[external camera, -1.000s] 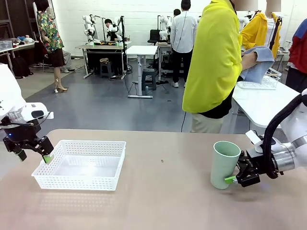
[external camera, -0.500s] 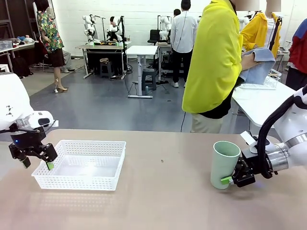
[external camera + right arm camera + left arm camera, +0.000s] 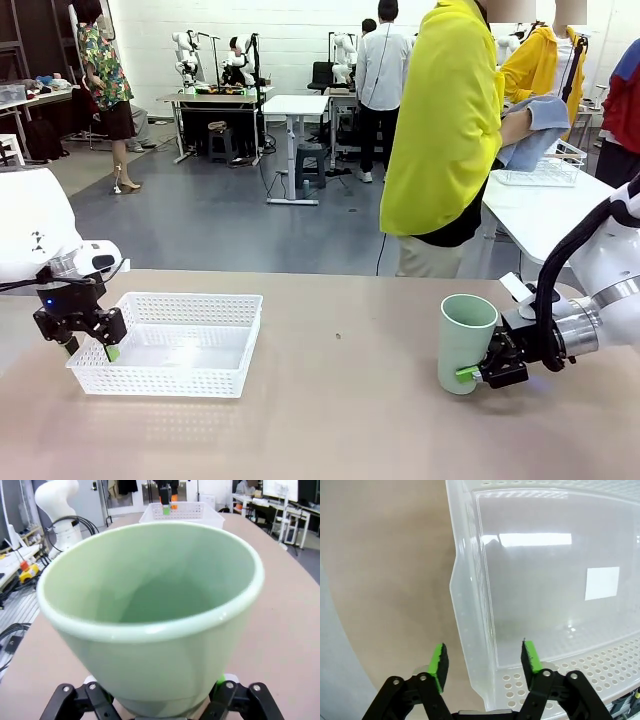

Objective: Clean and organize the cups into the basket.
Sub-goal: Pick up the Organizing basket and move it to the center of the table, then pick up the Reusable plastic cup from the right side of the table and place it inside the Organizing basket.

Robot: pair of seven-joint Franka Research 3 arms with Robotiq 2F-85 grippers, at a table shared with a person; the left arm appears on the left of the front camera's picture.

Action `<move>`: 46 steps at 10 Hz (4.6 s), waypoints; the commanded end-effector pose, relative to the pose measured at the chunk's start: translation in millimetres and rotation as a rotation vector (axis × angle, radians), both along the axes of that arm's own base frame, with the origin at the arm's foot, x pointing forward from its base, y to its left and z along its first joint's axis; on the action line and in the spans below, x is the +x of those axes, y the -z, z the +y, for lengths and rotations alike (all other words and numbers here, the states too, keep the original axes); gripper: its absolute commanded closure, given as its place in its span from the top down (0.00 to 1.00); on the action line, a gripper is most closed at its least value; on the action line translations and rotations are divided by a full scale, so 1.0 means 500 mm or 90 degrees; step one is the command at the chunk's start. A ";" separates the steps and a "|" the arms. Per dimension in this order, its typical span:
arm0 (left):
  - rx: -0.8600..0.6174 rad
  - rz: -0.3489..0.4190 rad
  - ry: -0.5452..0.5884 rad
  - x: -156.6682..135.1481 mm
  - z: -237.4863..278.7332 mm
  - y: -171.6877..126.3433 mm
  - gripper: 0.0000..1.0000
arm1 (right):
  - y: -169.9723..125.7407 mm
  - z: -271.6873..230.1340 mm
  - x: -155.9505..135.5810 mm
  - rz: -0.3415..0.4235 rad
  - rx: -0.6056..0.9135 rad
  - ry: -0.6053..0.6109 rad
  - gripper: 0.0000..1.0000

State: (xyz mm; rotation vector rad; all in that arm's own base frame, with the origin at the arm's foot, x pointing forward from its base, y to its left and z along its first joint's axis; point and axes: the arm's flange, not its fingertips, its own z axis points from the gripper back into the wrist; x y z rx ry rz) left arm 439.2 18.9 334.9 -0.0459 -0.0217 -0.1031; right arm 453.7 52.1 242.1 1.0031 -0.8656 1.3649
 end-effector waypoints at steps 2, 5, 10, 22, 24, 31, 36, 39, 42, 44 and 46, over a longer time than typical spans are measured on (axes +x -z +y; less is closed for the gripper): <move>-0.006 -0.008 -0.019 0.007 -0.003 -0.006 0.00 | 0.010 0.000 0.007 -0.008 0.015 -0.018 0.33; -0.009 -0.003 -0.037 0.007 -0.005 -0.005 0.00 | 0.008 0.000 0.005 -0.005 0.018 -0.026 0.00; -0.017 -0.015 -0.047 0.008 -0.049 -0.016 0.00 | -0.035 0.011 -0.008 -0.005 0.016 -0.026 0.00; 0.105 -0.004 -0.011 0.032 -0.454 -0.089 0.00 | -0.579 0.041 -0.188 -0.111 0.030 0.115 0.00; 0.131 -0.005 -0.041 0.021 -0.485 -0.080 0.00 | -0.583 0.026 -0.169 -0.103 0.032 0.140 0.00; 0.115 -0.057 -0.073 0.083 -0.790 -0.163 0.00 | -0.552 0.001 -0.106 -0.070 0.026 0.181 0.00; 0.109 -0.040 -0.064 0.089 -0.802 -0.182 0.00 | -0.548 -0.011 -0.101 -0.068 0.034 0.189 0.00; 0.111 -0.015 -0.057 0.098 -0.810 -0.157 0.00 | -0.552 -0.007 -0.102 -0.075 0.039 0.191 0.00; 0.131 0.007 -0.060 0.116 -0.818 -0.127 0.00 | -0.555 -0.001 -0.106 -0.080 0.042 0.188 0.00; 0.134 0.013 -0.062 0.128 -0.832 -0.127 0.00 | -0.558 0.001 -0.110 -0.082 0.042 0.186 0.00; 0.144 0.018 -0.074 0.130 -0.840 -0.152 0.00 | -0.560 0.004 -0.114 -0.083 0.039 0.185 0.00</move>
